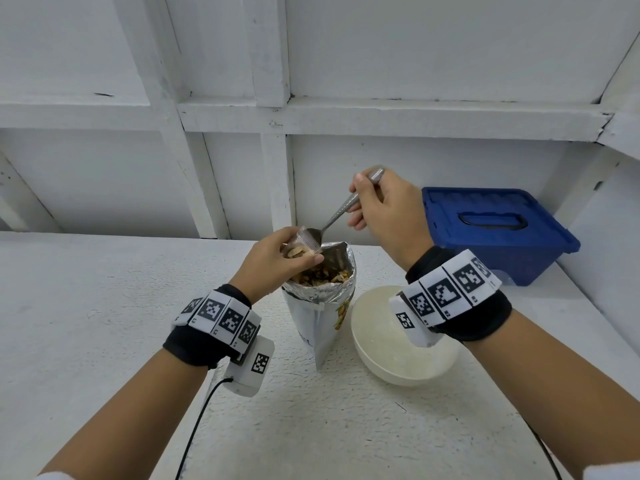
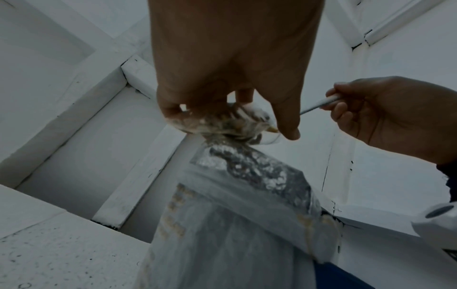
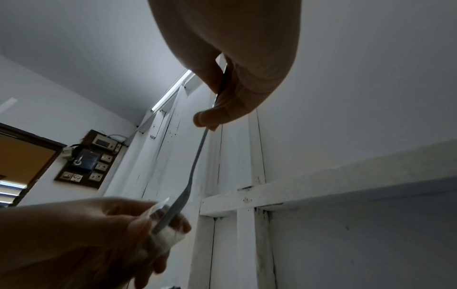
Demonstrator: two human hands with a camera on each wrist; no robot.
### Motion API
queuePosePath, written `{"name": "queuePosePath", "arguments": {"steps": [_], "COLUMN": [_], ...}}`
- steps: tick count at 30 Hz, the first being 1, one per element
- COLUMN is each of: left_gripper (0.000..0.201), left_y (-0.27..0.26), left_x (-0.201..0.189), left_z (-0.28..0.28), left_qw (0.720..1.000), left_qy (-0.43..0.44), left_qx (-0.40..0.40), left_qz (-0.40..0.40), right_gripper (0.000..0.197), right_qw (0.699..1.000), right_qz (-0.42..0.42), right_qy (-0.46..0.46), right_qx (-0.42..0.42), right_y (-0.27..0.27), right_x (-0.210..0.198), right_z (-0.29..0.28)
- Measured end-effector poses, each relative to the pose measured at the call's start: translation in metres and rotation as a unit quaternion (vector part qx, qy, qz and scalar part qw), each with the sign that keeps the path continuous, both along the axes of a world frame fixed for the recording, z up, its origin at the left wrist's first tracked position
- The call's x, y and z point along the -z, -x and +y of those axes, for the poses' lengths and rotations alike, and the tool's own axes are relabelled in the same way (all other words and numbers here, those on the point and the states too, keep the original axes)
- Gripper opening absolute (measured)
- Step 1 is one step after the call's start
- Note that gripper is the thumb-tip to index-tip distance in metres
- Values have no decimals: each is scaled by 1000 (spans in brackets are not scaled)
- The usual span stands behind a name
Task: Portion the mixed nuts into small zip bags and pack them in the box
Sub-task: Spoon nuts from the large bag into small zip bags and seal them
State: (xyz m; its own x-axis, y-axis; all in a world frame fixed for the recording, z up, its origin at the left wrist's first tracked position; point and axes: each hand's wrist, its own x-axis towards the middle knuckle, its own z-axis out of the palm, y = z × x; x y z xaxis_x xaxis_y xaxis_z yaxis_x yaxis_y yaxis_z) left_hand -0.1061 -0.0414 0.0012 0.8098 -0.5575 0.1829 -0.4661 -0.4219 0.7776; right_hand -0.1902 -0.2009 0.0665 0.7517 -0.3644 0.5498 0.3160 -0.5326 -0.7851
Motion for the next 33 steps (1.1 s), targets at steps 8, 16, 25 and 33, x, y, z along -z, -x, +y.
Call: {"name": "queuePosePath", "arguments": {"steps": [8, 16, 25, 33], "left_gripper": [56, 41, 36, 37], "left_y": [-7, -6, -7, -7], "left_x": [6, 5, 4, 4], "left_z": [10, 15, 15, 16], "left_qw": [999, 998, 997, 997], "left_qy": [35, 50, 58, 50], "left_qx": [-24, -3, 10, 8], "left_qz": [12, 28, 46, 54], "right_gripper": [21, 16, 21, 27], "right_qw": [997, 991, 973, 982], "right_qz": [-63, 53, 77, 157], "right_qy": [38, 122, 216, 93], "right_qx": [34, 35, 15, 38], "right_y": [8, 7, -1, -4], "right_x": [-9, 50, 77, 72], "right_z": [-16, -14, 11, 16]}}
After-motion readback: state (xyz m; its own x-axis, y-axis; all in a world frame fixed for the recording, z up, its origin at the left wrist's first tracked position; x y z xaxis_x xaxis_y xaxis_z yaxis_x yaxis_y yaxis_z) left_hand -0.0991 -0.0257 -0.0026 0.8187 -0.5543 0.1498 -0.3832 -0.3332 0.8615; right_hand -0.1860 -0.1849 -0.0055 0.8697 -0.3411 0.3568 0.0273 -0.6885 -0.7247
